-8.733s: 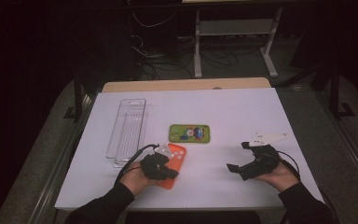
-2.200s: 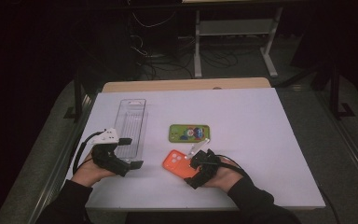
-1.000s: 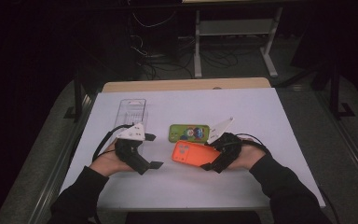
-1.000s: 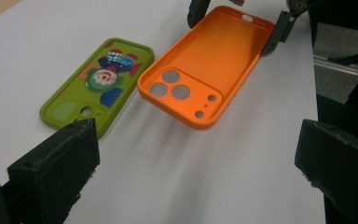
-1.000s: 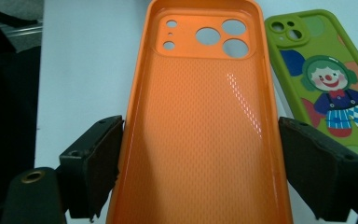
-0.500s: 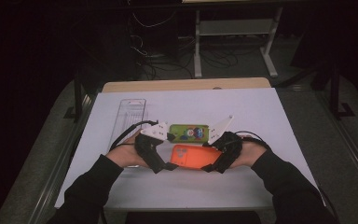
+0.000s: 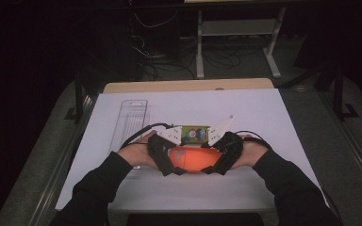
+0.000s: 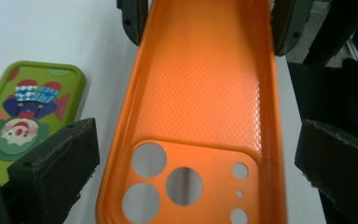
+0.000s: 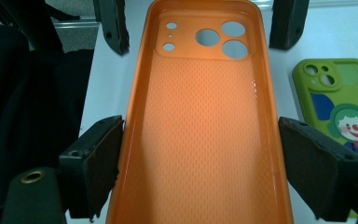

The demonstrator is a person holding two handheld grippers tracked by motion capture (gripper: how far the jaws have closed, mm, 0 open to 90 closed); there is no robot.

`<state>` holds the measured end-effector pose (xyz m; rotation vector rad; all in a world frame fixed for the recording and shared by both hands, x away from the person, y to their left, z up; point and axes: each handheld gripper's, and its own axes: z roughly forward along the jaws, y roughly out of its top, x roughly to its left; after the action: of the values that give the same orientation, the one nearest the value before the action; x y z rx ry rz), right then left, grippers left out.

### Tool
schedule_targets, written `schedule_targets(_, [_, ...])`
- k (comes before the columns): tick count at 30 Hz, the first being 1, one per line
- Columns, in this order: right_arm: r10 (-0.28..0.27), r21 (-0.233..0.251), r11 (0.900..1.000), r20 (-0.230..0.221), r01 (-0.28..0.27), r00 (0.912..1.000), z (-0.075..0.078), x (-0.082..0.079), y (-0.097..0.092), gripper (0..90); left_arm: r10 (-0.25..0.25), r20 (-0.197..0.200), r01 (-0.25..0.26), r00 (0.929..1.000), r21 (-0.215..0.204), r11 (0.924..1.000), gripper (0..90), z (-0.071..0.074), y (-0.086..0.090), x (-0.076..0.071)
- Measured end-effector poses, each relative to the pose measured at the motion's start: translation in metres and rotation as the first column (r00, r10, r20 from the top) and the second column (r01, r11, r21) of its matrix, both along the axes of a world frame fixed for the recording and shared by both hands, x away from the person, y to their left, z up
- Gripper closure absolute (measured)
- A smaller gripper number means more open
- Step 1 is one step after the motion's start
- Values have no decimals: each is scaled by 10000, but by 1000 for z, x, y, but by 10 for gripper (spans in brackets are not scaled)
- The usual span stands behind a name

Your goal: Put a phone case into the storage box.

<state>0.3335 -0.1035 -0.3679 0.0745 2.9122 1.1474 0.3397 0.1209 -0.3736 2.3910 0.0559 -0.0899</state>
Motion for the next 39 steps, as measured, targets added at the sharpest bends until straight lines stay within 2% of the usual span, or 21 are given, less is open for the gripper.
schedule_targets(4, [94,79,9999,43,-95,9999,1,0,2,159,18,-73,-18,10000,37,10000,0,-1,-1,0])
schedule_targets(7, [124,120,9999,32,-124,9999,1,0,4,159,-68,24,68,10000,101,9999,6,0,0,0])
schedule_targets(17, [181,361,9992,60,-183,9998,5,-1,5,159,-149,-101,151,9998,264,9995,115,-1,0,-1])
schedule_targets(25, [235,240,9994,-33,-234,9997,3,-1,4,156,-292,-146,297,9995,330,9990,150,-2,-1,-2])
schedule_targets(29, [260,343,9991,165,-265,9995,3,-2,3,150,-301,-70,303,9995,273,9992,154,0,0,-2])
schedule_targets(32, [221,412,9989,509,-242,9985,4,-3,2,136,-138,-51,139,9999,210,9997,157,1,-1,-3])
schedule_targets(36, [-54,562,9984,383,32,9993,4,-4,-2,80,162,-273,-156,9995,220,9996,158,-1,-1,-3])
schedule_targets(37, [-194,655,9977,511,161,9985,5,-3,-3,68,236,-227,-232,9995,162,9996,158,-2,-1,-2])
schedule_targets(39, [-450,720,9965,407,420,9982,8,-3,-8,53,478,-199,-474,9987,184,9987,158,-3,-1,-1])
